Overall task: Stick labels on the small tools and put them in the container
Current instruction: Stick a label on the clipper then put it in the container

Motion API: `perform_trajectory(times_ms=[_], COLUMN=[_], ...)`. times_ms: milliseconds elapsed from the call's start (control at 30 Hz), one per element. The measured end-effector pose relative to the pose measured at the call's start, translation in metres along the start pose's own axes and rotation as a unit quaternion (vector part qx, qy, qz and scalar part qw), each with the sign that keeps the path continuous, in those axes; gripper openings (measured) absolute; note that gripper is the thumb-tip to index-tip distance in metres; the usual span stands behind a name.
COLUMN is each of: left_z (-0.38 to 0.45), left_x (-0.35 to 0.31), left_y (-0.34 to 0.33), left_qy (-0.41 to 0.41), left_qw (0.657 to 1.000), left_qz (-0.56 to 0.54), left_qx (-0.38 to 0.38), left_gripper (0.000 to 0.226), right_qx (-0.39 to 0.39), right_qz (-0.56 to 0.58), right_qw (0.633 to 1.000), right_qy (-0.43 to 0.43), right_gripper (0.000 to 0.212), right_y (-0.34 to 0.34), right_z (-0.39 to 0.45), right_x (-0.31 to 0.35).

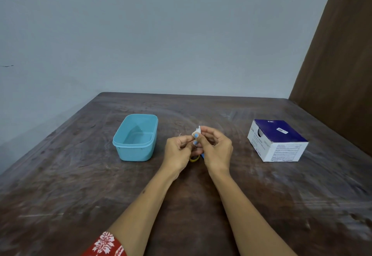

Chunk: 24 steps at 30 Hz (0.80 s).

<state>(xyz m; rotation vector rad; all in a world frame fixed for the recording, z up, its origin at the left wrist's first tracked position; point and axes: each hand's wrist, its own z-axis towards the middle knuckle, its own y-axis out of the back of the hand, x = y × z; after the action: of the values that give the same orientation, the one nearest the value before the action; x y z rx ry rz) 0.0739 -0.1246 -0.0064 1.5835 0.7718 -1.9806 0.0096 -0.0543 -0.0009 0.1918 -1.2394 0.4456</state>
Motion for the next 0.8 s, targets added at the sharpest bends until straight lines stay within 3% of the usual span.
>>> perform_trajectory(times_ms=[600, 800], left_z=[-0.0029, -0.0014], left_x=[-0.0028, -0.0032], left_y=[-0.0013, -0.0009], left_qy=[0.008, 0.005], left_qw=[1.000, 1.000], left_qz=[-0.005, 0.005], left_qx=[-0.004, -0.014], left_gripper=[0.023, 0.023], right_qx=[-0.019, -0.004], right_qz=[0.025, 0.036], right_qw=[0.999, 0.999], right_qy=[-0.015, -0.030], right_gripper=[0.005, 0.012], right_y=[-0.0040, -0.0050], right_z=[0.0023, 0.0035], right_x=[-0.0019, -0.0019])
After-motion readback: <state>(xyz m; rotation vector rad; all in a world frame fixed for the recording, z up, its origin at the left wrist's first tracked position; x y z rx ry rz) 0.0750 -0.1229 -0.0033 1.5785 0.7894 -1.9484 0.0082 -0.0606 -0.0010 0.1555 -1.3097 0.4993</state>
